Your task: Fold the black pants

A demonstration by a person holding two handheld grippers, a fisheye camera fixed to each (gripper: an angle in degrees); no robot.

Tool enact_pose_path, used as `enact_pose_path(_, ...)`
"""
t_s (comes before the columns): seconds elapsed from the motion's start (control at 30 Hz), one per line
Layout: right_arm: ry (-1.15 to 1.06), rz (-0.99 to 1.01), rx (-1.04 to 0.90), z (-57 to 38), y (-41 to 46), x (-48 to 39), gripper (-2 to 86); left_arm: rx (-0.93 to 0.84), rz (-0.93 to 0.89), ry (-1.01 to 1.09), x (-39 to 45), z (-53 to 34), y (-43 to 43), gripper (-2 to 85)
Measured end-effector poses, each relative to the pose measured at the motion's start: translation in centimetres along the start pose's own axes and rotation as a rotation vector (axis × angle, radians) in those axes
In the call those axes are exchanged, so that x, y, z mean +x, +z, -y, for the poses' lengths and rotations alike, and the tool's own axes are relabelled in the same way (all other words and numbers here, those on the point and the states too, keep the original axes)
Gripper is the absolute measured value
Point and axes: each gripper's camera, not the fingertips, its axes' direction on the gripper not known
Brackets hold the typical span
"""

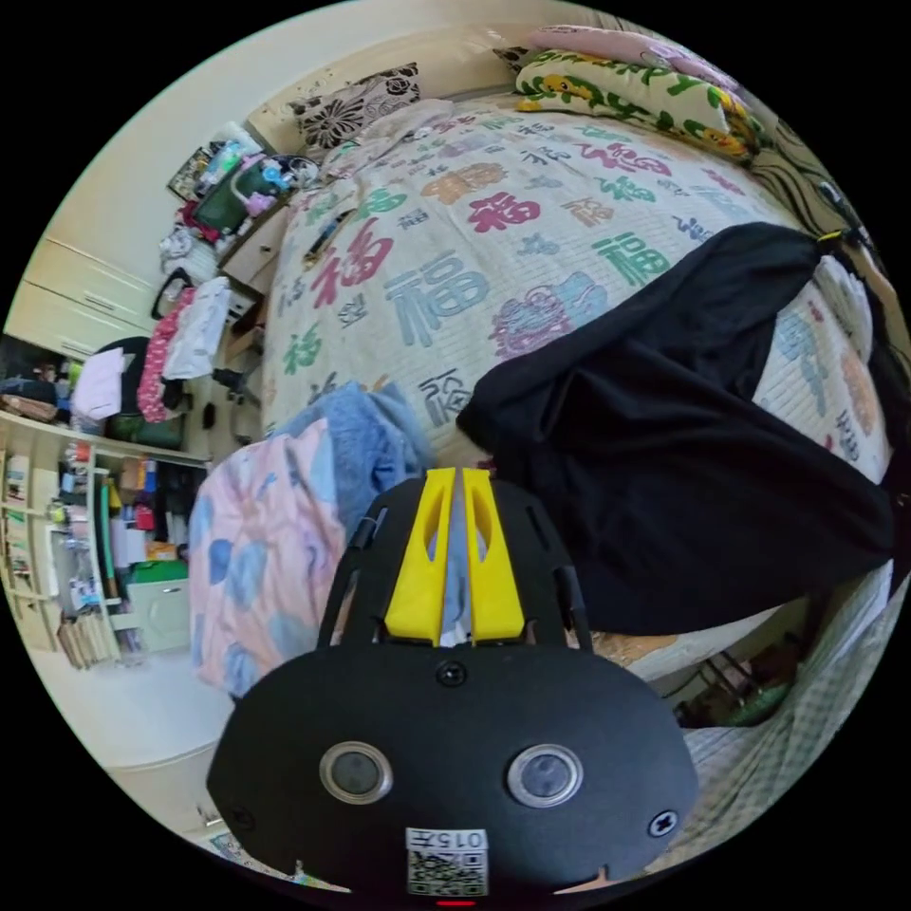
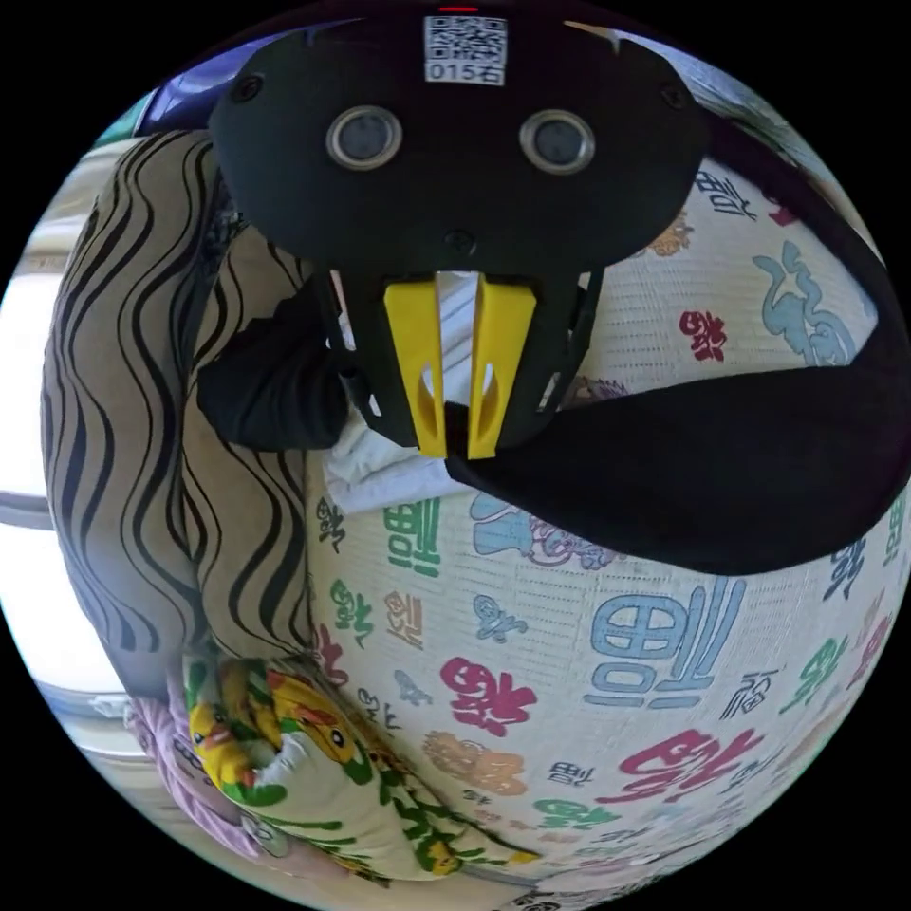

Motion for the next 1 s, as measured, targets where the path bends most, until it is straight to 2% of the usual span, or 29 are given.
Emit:
enact_pose_path(0.07,0.035,0.016,0.055,-1.9,-0.7,1.8,6.4,-0.006,0.013,-0.019,-0.7,-1.0,-0.2,1.5)
enact_pose_path(0.13,0.061,0.129,0.135,-6.0,-1.7,4.5,7.1,-0.044,-0.120,-0.057,-1.6,-2.6,0.4,2.9)
enact_pose_path(0.17,0.061,0.178,0.139,-7.3,-1.8,5.1,7.6,-0.056,-0.165,-0.069,-1.7,-3.1,0.6,3.5)
enact_pose_path(0.23,-0.015,0.462,0.118,-13.4,-2.0,6.1,9.2,-0.099,-0.333,-0.106,-1.7,-5.5,2.0,6.4)
enact_pose_path(0.37,-0.043,0.628,0.047,-24.8,-0.9,5.8,10.3,-0.149,-0.522,-0.251,-1.8,-9.7,4.7,8.3)
enact_pose_path(0.57,0.413,0.901,-0.134,-43.1,5.0,9.7,11.3,-0.076,-0.691,-0.542,-3.7,-12.9,9.3,4.6)
enact_pose_path(0.63,0.591,1.012,-0.092,-48.1,6.1,11.5,11.3,-0.042,-0.687,-0.531,-4.2,-13.3,9.4,0.3)
enact_pose_path(0.87,0.893,1.217,-0.045,-55.9,9.7,16.1,11.1,0.063,-0.542,-0.498,-6.7,-17.9,4.9,-0.7)
enact_pose_path(1.0,1.205,1.560,0.085,-59.1,14.3,17.4,11.4,0.056,-0.589,-0.566,-8.1,-21.1,5.9,-0.5)
